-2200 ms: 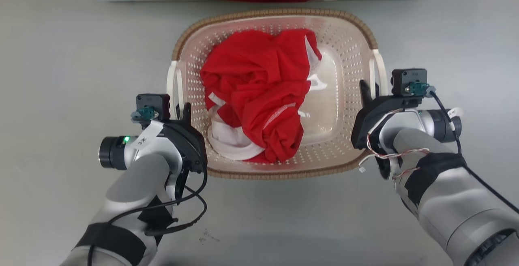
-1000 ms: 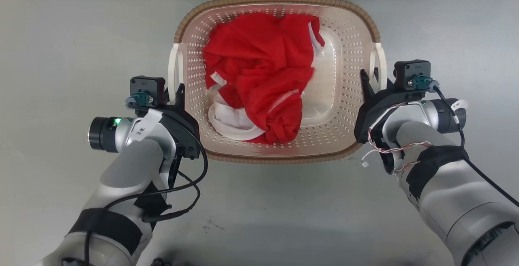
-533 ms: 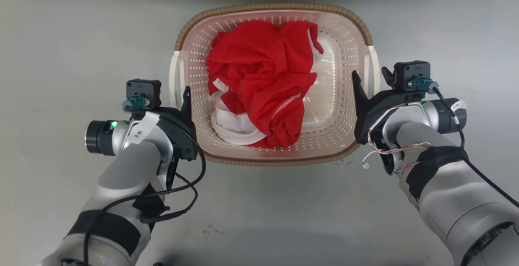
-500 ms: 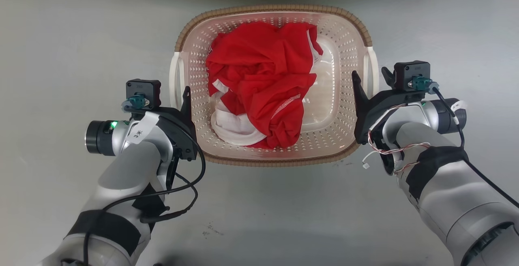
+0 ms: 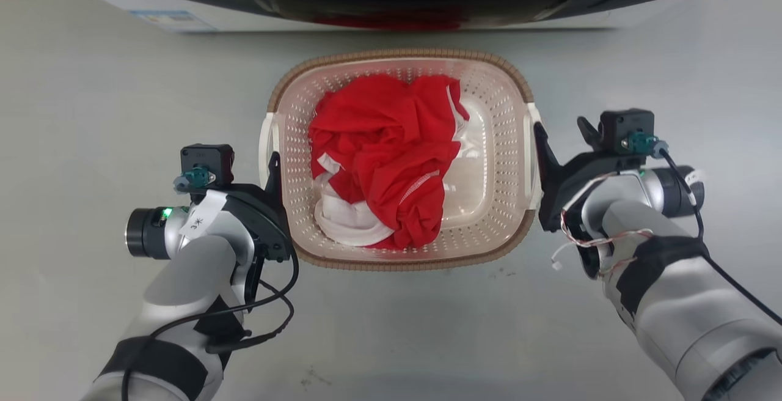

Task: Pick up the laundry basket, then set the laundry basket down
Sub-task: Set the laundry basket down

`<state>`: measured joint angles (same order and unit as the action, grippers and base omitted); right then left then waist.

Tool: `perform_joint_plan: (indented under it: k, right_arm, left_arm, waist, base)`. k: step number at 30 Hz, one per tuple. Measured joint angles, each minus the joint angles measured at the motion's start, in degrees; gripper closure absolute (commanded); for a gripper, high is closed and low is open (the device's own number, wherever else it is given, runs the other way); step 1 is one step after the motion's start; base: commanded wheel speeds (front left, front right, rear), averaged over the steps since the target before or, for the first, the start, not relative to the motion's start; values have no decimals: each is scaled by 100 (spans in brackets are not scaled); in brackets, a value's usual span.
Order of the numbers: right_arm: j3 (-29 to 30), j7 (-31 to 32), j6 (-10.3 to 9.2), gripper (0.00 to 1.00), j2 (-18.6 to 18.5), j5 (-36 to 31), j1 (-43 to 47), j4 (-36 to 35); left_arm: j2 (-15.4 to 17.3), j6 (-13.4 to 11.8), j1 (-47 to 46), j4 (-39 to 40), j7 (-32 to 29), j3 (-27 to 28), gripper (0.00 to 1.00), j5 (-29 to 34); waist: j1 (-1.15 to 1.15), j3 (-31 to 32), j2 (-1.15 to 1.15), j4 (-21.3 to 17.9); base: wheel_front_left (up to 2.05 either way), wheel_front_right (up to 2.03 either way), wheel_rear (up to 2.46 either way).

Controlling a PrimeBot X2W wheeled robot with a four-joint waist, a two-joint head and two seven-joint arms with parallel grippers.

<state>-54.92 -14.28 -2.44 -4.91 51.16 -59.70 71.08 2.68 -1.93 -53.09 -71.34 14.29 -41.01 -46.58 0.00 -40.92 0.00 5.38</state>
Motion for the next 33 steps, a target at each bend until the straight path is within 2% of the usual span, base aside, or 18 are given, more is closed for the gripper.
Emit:
perform_joint_plan:
  k: [7,13,33]
  right_arm:
    - [296,-1,45,0,-115,49,378,-260]
    - [557,-1,30,0,-140,66,691,-614]
    - [1432,-1,-320,0,-370,-502,2569,-2231]
  left_arm:
    - [70,33,317,308,1,29,0,46]
    - [157,-59,686,667,1,193,0,119]
    - [498,-419,2687,2432,2,917,0,805]
  waist:
    - [0,530,0,-70]
    - [0,997,0,-120]
    - [-1,2676,-1,-260]
  base:
    - [0,0,0]
    - [0,0,0]
    - [0,0,0]
